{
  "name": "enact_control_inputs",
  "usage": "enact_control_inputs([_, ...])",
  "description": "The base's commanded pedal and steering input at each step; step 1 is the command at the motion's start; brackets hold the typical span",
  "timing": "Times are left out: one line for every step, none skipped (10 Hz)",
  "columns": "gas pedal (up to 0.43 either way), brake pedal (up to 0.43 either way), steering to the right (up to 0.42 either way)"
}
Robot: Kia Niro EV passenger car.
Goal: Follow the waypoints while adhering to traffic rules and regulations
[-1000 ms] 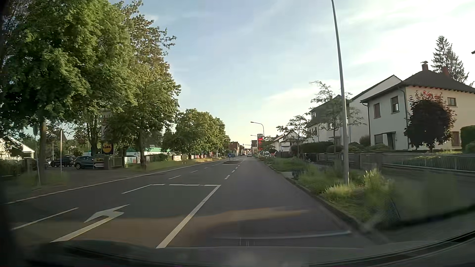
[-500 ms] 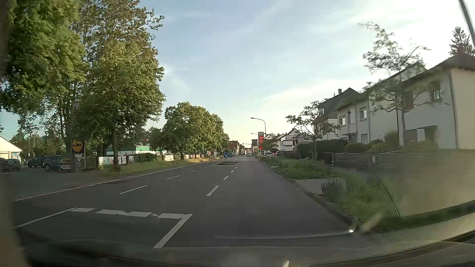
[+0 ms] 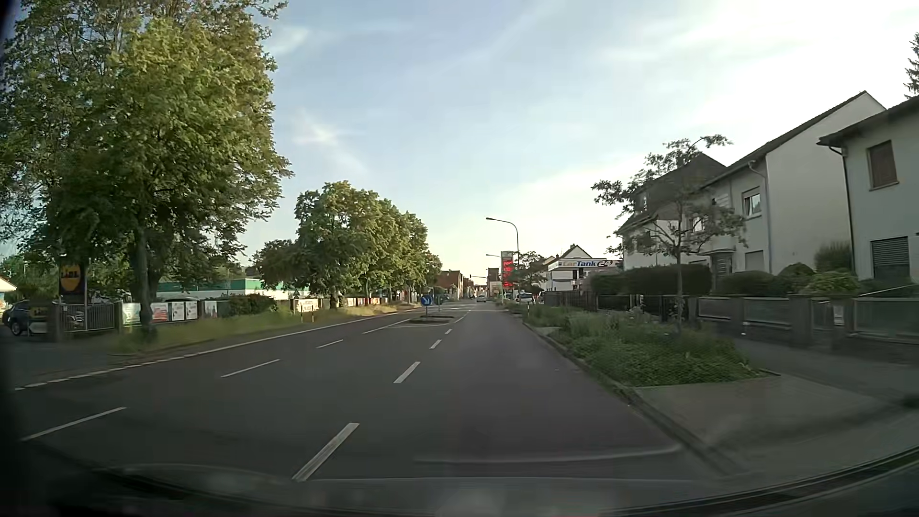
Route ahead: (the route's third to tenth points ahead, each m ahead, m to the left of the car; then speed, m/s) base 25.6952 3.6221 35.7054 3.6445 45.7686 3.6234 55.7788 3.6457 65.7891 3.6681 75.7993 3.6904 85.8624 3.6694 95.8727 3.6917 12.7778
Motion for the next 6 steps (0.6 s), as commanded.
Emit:
enact_control_inputs([0.000,0.030,-0.002])
enact_control_inputs([0.000,0.037,-0.003])
enact_control_inputs([0.000,0.030,-0.004])
enact_control_inputs([0.000,0.030,-0.003])
enact_control_inputs([0.000,0.037,-0.003])
enact_control_inputs([0.000,0.030,-0.003])
